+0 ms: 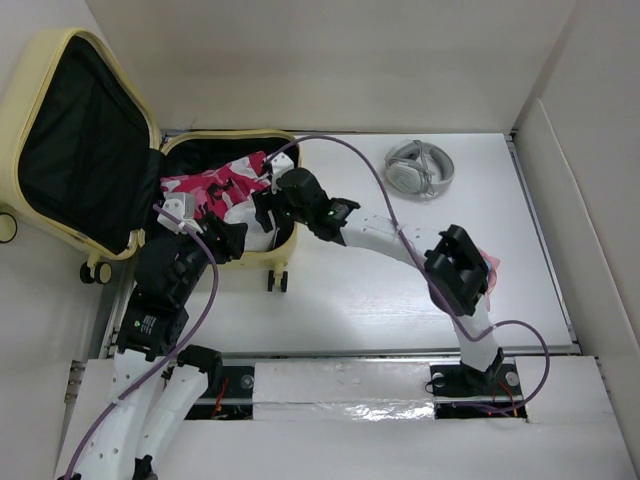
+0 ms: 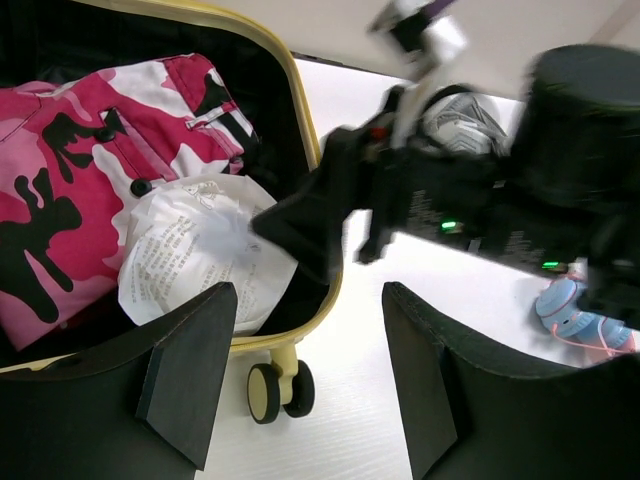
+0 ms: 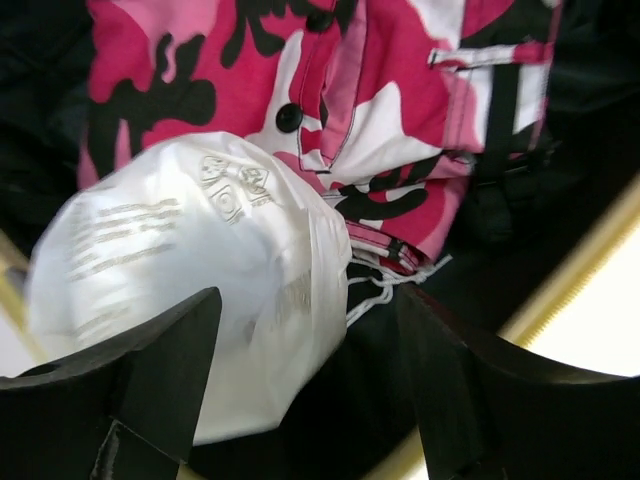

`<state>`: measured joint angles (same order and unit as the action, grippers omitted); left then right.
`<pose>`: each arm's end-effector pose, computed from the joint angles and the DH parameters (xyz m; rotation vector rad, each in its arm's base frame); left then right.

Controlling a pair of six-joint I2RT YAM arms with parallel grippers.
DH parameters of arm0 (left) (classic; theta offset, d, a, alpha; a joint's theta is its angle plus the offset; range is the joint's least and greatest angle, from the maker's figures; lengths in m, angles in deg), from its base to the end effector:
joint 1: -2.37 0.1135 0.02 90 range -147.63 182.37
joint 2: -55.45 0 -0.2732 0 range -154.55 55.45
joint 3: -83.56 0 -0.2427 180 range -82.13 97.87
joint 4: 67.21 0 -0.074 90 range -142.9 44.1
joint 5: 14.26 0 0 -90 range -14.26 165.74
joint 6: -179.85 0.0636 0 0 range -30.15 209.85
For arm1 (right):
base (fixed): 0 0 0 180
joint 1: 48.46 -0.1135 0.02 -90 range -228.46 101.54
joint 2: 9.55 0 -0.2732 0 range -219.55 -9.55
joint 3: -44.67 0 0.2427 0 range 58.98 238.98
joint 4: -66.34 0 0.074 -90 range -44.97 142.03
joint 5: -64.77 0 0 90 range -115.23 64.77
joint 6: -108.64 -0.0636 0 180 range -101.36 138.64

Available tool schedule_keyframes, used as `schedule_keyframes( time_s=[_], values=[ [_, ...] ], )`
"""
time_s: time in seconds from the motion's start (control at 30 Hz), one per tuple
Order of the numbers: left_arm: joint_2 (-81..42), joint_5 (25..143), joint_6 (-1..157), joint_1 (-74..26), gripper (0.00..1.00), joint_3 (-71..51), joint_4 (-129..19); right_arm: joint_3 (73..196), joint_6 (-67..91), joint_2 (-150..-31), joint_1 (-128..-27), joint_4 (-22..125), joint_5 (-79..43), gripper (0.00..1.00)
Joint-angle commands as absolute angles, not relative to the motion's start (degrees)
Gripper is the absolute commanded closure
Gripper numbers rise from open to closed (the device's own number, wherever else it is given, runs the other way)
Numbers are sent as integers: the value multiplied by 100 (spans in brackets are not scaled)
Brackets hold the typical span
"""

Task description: Pack the luggage

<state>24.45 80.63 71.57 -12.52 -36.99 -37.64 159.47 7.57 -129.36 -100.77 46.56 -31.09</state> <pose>0.1306 -0.0403 0.3671 0.0198 1.6143 -0.5175 0.3244 0.4093 0.2718 -0.6598 1.9443 0.6002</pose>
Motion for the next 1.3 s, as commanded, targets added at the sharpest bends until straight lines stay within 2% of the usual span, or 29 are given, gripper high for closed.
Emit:
schedule_keyframes(
  time_s=[0.0,0.1,0.13,0.17,0.2,0.23,0.27,0.3,0.4,0.43,0.5,0.53,0.6,0.7,0.83,1.0,1.1,1.13,1.2,1.23,1.27],
  values=[
    [2452,8066,7122,-1222,43,-3581,-4034,15604,967,-11925,-9892,5316,-3366,23],
    [2478,8066,7122,-1222,42,-3590,-4016,14910,827,-11363,-9330,5607,-3235,23],
    [2521,8092,7130,-1222,42,-3590,-4007,14715,774,-11231,-8954,5686,-3200,29],
    [2531,8084,7131,-1222,42,-3590,-4007,14522,748,-11107,-8759,5791,-3234,40],
    [2531,8075,7131,-1222,42,-3581,-4007,14346,686,-10889,-8557,5844,-3382,56],
    [2513,8075,7139,-1222,42,-3581,-4007,14040,616,-10800,-8337,5845,-3575,87],
    [2522,8101,7139,-1222,42,-3581,-3998,13941,555,-10755,-7848,5758,-3777,96],
    [2531,8119,7139,-1222,42,-3590,-4007,13853,389,-10685,-7582,5705,-3858,100],
    [2566,8154,7148,-1222,42,-3590,-4016,13527,28,-10640,-6591,5669,-4253,99],
    [2540,8154,7157,-1222,42,-3581,-4025,13475,-52,-10675,-6360,5660,-4306,86],
    [2539,8171,7157,-1274,42,-3599,-4016,13456,-236,-10815,-5729,5643,-4272,73],
    [2566,8189,7157,-1274,42,-3599,-4025,13509,-263,-11051,-5551,5625,-4193,60],
    [2566,8181,7157,-1274,42,-3599,-4025,13910,-377,-11386,-5278,5275,-4114,51],
    [2548,8189,7157,-1274,42,-3599,-4025,14474,-587,-12037,-4899,4677,-4052,44],
    [2513,8198,7166,-1274,42,-3590,-4042,14677,-764,-12590,-4556,4825,-3324,37],
    [2531,8224,7166,-1274,42,-3599,-4042,15372,-879,-13390,-4424,4175,-2629,37],
    [2531,8224,7166,-1274,42,-3599,-4042,15557,-905,-13558,-4319,4052,-2303,43],
    [2557,8224,7157,-1274,42,-3599,-4042,15609,-905,-13663,-4319,3982,-2277,54],
    [2548,8207,7166,-1274,42,-3590,-4042,15601,-888,-13699,-4319,3964,-2093,69],
    [2548,8198,7174,-1274,42,-3590,-4034,15540,-879,-13690,-4249,3999,-2022,87],
    [2548,8198,7174,-1274,42,-3599,-4033,15444,-887,-13551,-4187,4243,-1943,92]
  ],
)
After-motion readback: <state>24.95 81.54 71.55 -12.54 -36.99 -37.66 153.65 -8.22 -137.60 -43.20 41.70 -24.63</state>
